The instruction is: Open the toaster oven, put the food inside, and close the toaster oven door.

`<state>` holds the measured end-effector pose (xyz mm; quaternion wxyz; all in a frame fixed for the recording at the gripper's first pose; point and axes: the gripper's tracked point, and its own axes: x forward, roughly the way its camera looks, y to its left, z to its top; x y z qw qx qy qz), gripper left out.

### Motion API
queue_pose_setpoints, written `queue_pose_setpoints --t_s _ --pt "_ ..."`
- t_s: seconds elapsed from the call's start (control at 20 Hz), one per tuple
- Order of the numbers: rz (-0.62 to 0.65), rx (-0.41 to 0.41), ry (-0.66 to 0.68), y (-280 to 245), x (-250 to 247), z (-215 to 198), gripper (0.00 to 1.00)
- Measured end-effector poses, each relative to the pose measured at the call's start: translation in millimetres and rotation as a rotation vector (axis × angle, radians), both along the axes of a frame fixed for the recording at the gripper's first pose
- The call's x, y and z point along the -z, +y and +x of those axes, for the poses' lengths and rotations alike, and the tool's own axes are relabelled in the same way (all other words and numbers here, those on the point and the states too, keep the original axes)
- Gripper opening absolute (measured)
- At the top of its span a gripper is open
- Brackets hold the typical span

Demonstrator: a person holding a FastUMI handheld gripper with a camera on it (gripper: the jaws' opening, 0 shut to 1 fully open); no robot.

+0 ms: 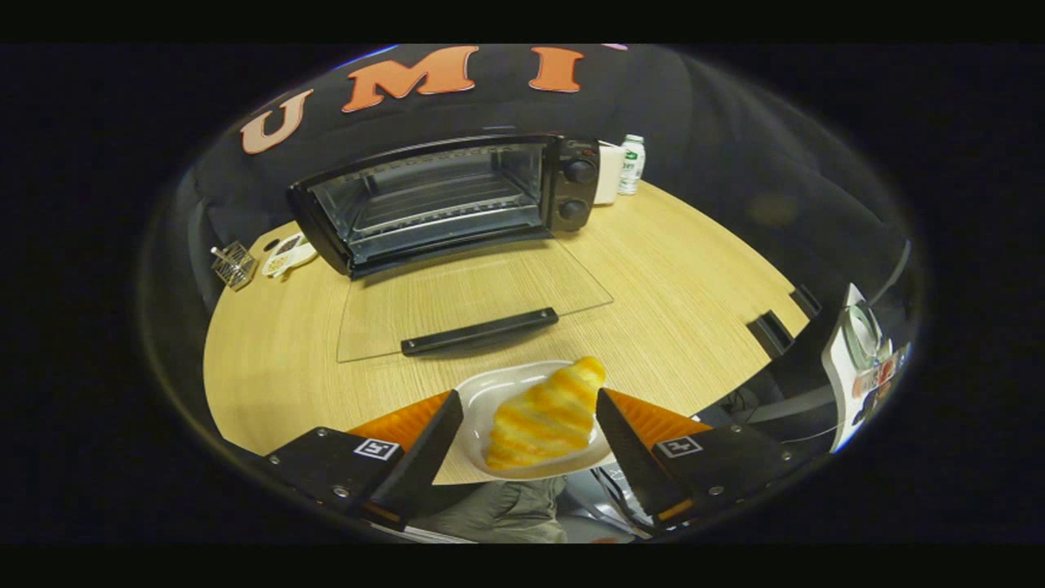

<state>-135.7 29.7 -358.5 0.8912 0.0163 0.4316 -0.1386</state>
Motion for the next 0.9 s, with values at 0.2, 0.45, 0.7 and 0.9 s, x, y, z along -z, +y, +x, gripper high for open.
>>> queue_pose_setpoints --t_s 0.2,0.45,0.7,0.9 --pt "0.016 0.061 0.036 5.2 18.6 -23.2 0.98" --pt "0.009 0.082 0.075 14.6 36.8 -34.1 0.98" --pt "-0.021 0.110 0.094 11.9 47.3 -31.4 0.99" --pt "-0.053 0.111 0.110 10.3 50.5 -32.1 0.99"
